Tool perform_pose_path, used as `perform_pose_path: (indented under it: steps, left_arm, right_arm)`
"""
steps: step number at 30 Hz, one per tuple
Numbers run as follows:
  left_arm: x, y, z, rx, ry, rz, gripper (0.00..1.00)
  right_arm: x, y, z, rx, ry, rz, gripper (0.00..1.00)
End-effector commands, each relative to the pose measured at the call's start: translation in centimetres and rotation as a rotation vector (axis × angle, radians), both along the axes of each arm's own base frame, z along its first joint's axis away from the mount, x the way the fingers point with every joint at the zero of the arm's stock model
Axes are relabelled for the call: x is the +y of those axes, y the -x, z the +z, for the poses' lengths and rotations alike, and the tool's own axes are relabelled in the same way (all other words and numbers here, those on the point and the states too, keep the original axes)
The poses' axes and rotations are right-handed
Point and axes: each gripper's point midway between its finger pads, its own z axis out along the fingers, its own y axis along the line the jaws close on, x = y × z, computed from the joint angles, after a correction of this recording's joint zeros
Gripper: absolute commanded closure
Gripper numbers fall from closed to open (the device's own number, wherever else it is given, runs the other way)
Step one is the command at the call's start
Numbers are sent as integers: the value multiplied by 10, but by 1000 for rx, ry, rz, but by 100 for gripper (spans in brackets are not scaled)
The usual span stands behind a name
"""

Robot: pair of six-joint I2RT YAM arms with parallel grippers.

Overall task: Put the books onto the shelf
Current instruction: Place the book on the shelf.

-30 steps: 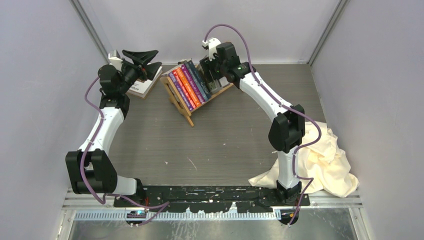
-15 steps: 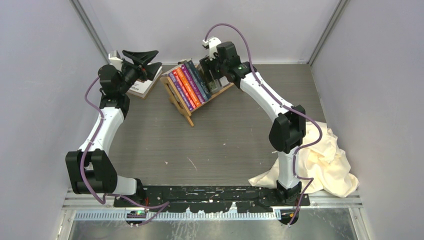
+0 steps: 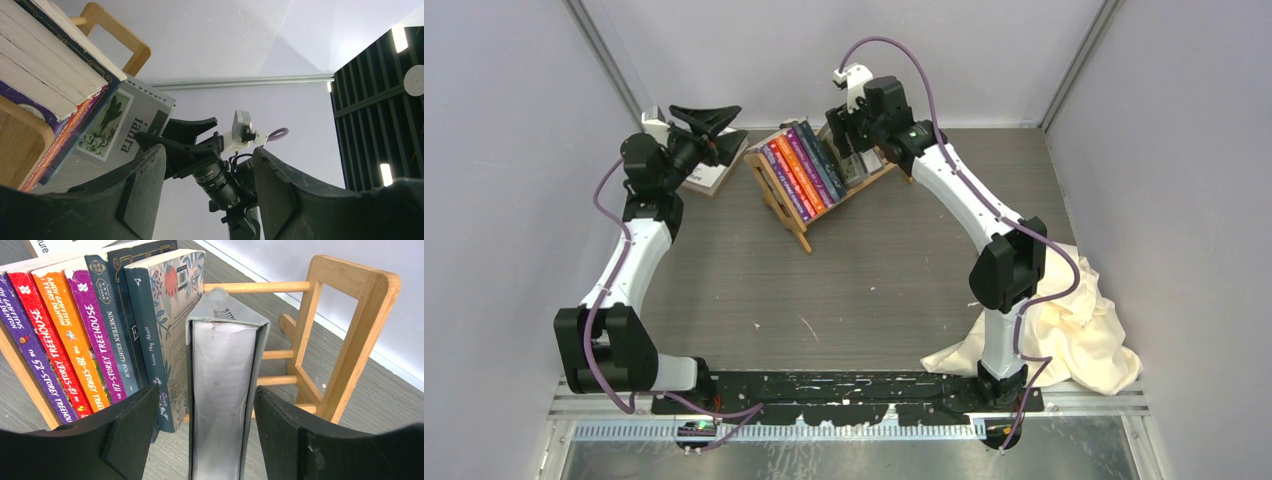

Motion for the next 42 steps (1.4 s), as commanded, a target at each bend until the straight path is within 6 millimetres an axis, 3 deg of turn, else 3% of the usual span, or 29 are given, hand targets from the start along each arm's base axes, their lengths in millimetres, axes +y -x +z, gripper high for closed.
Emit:
perform_pose_path:
  steps: [1, 12, 17, 26, 28, 36, 41, 42]
  left_arm:
    - [0, 16, 22, -82, -26, 8, 35]
    - [10, 20, 3, 18, -44, 86, 35]
    - [27, 24, -31, 161, -69, 198, 35]
    - [69, 26, -120, 385, 30, 465, 35]
    - [76, 23, -140, 419, 46, 505, 34]
    - [96, -12, -178, 448, 44, 609, 34]
    - [106, -36, -203, 472, 71, 636, 35]
    - [108, -40, -207, 476, 73, 640, 29]
  right_arm:
    - [-4, 9, 67, -121, -87, -12, 26]
    - [-9, 18, 90, -157, -116, -14, 25]
    - [-17, 20, 106, -188, -137, -56, 25]
    - [-17, 33, 134, -228, -222, -66, 25]
    - [-16, 36, 138, -234, -241, -64, 25]
    - [-12, 43, 146, -250, -278, -59, 24]
    - [-10, 46, 135, -233, -268, -51, 24]
    - [-10, 46, 130, -228, -263, -55, 24]
